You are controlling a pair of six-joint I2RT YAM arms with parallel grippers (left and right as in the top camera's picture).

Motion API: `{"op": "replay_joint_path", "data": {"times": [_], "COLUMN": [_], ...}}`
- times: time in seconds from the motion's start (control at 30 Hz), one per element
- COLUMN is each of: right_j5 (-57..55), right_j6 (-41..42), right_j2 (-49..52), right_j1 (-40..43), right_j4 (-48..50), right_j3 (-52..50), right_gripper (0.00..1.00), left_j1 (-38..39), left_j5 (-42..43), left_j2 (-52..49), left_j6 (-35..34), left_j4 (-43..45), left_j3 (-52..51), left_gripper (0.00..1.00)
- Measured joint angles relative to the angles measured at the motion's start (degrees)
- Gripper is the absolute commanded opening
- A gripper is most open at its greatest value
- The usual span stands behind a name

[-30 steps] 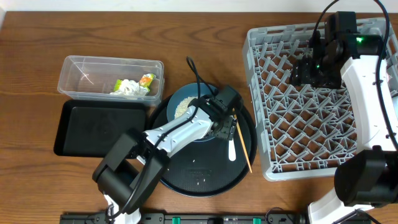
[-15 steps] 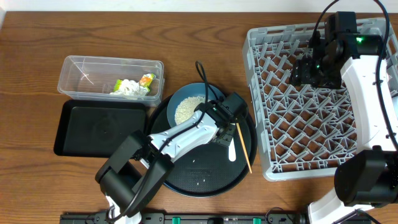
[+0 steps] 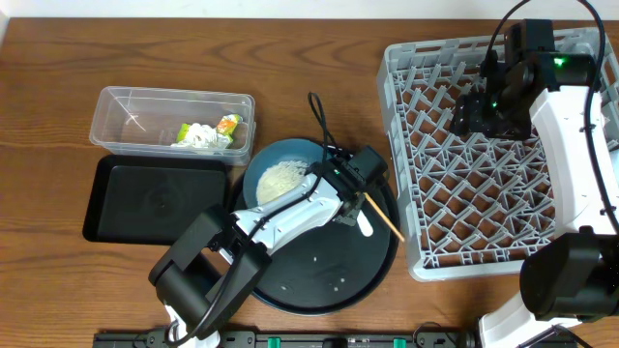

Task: Sort waste into correct bins and load items into the dishwasher rack
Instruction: 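Lift the blue bowl with left gripper toward the small black tray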

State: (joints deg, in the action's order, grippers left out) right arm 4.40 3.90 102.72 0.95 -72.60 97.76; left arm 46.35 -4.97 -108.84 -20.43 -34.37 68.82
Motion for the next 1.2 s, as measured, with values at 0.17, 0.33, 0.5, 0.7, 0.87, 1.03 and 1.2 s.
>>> {"op": "replay_joint_path", "data": {"times": [0.17,0.33,0.5,0.7,0.87,1.03,1.2], "right_j5": [-0.1,-0.2,-0.2,-0.2,-0.6,-1.0,-1.2], "right_j6": [0.0,0.0,0.0,0.0,0.0,0.0,0.0], "right_j2": [0.0,0.0,0.0,0.0,0.0,0.0,0.0], "right_j1": [0.0,0.0,0.0,0.0,0.0,0.0,0.0], "right_j4": [-0.1,-0.2,-0.2,-0.2,-0.2,-0.2,-0.2], "right_j3": [0.0,0.0,0.0,0.0,0.0,0.0,0.0], "right_gripper": [0.76,0.76,0.76,0.76,0.76,0.76,0.76], "left_j1": [0.1,0.1,0.0,0.0,-0.1,-1.5,-6.7], "left_j5": [-1.2,-1.3,-1.0,0.6,1.3,1.9,2.0], "left_j2": [0.2,0.2,1.4,8.0,14.9,20.6,25.2], "left_j6": [-0.3,-0.3,-0.3,-0.6,-0.7,-1.0,-2.3], "left_j4": [-1.5,-5.5,-9.1,-10.8,-11.7,-12.4,-14.5], "left_j3": [0.0,0.9,2.1,2.1,2.2,2.2,2.2], "left_gripper": [0.06,0.06,0.06,0.06,0.06,0.06,0.06]}}
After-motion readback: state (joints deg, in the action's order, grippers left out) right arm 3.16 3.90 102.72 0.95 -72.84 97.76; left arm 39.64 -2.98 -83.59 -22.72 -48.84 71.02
